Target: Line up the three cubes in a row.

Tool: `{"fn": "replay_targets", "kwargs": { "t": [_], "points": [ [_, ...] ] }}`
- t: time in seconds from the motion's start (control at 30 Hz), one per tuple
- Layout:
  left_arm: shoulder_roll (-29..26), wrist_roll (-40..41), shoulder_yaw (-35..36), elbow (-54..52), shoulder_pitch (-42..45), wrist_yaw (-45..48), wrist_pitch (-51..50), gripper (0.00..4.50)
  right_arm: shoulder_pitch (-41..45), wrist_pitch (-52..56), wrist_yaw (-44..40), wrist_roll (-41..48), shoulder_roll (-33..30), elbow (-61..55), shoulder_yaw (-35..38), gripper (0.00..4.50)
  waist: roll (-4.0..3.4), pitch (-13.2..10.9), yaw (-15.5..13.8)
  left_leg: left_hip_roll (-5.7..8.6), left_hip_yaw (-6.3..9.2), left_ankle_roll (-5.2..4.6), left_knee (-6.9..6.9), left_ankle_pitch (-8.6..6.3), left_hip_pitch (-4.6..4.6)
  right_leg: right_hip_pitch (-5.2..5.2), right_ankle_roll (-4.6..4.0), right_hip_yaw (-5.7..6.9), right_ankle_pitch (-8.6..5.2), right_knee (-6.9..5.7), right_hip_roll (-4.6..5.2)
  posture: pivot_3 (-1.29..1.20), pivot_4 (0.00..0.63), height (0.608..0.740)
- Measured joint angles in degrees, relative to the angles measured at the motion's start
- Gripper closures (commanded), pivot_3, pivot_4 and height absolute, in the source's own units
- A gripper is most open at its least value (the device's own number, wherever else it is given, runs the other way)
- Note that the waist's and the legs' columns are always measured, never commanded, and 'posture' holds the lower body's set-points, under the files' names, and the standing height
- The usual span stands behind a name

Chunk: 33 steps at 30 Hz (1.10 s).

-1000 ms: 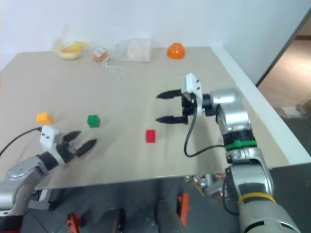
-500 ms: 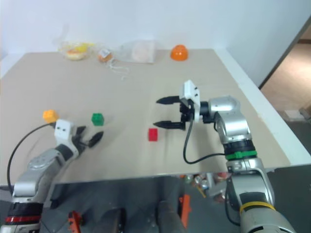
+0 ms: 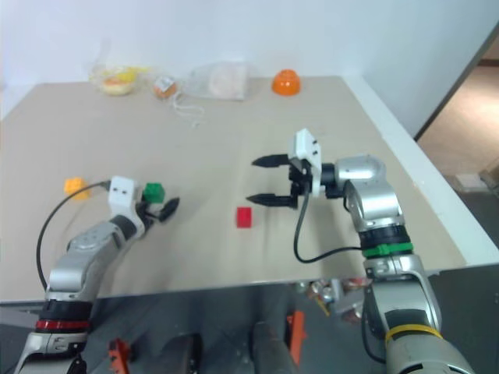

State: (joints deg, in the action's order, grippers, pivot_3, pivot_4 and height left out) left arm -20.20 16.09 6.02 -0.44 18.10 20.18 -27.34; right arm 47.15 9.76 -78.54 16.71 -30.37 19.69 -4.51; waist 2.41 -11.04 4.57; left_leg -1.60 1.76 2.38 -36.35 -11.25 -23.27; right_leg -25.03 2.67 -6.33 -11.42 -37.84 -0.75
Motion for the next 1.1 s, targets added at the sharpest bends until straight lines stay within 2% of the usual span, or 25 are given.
{"fn": "replay_targets", "kwargs": {
  "t": [0.2, 0.4, 0.5, 0.57, 0.67, 0.77, 0.97, 1.1],
  "points": [
    [0.0, -0.7, 0.5, 0.2, 0.0, -1.3, -0.2, 3.16, 0.0, -0.4, 0.1, 0.0, 0.0, 0.2, 0.0, 0.0, 0.0, 0.0, 0.0, 0.0, 0.0, 0.0, -0.03, 0.0, 0.0, 0.01, 0.0, 0.0, 0.01, 0.0, 0.0, 0.0, 0.15, 0.74],
    [-1.2, -1.2, 0.3, 2.8, 1.3, 1.2, 1.1, 3.19, 0.0, -1.4, 0.2, -0.1, 0.1, 1.5, 0.0, 0.0, 0.0, 0.0, 0.0, 0.0, -0.01, 0.0, -0.03, 0.01, 0.03, 0.02, -0.01, 0.0, 0.02, 0.0, 0.0, 0.0, 0.15, 0.74],
    [-3.7, -2.2, -1.0, 5.3, 1.8, 5.7, 5.0, 3.19, 0.0, -1.8, 0.2, -0.2, 0.1, 2.1, 0.0, 0.0, 0.0, 0.0, 0.0, 0.0, -0.02, 0.0, -0.03, 0.01, 0.03, 0.01, -0.02, 0.0, 0.02, 0.0, 0.0, 0.0, 0.15, 0.74],
    [-4.9, -2.0, -1.6, 6.2, 1.7, 10.3, 7.7, 3.19, 0.1, -2.1, 0.2, -0.3, 0.1, 2.5, -0.1, 0.0, 0.0, 0.0, 0.0, 0.0, -0.02, 0.0, -0.02, 0.0, 0.0, -0.01, -0.03, 0.0, 0.0, 0.0, 0.0, 0.0, 0.15, 0.74],
    [-9.7, 0.9, -3.0, 6.7, 0.3, 24.8, 14.3, 3.19, 0.2, -2.0, -0.1, -0.3, -0.1, 2.5, -0.1, 0.0, 0.0, 0.0, 0.1, -0.02, -0.06, 0.03, 0.05, -0.01, -0.04, -0.1, -0.13, 0.01, -0.06, 0.01, 0.0, 0.0, 0.15, 0.74],
    [-12.2, 3.1, -3.1, 8.9, 0.7, 34.1, 18.6, 3.19, 0.1, -0.7, -0.5, 0.1, -1.1, 2.2, -0.1, 0.0, -0.01, 0.0, 0.0, -0.03, -0.04, 0.02, 0.08, -0.01, -0.04, -0.11, -0.16, 0.03, -0.09, 0.01, 0.0, 0.0, 0.15, 0.74],
    [-12.7, 4.5, -4.4, 17.3, 6.9, 47.7, 24.7, 3.19, -2.7, 4.9, -1.7, 3.8, -4.2, -3.8, 0.7, 0.0, -0.01, 0.0, -0.3, 0.01, -0.03, 0.02, 0.04, -0.01, -0.09, -0.08, -0.14, 0.03, -0.12, 0.03, 0.03, 0.0, 0.15, 0.74],
    [-10.9, 4.2, -7.5, 22.2, 11.2, 54.3, 26.4, 3.19, -5.7, 8.7, -0.9, 6.3, -6.4, -8.1, 2.5, 0.0, -0.01, 0.0, -0.2, 0.02, -0.05, 0.01, 0.03, -0.02, -0.1, -0.09, -0.07, 0.0, -0.1, 0.03, 0.03, 0.0, 0.15, 0.74]
  ]
}}
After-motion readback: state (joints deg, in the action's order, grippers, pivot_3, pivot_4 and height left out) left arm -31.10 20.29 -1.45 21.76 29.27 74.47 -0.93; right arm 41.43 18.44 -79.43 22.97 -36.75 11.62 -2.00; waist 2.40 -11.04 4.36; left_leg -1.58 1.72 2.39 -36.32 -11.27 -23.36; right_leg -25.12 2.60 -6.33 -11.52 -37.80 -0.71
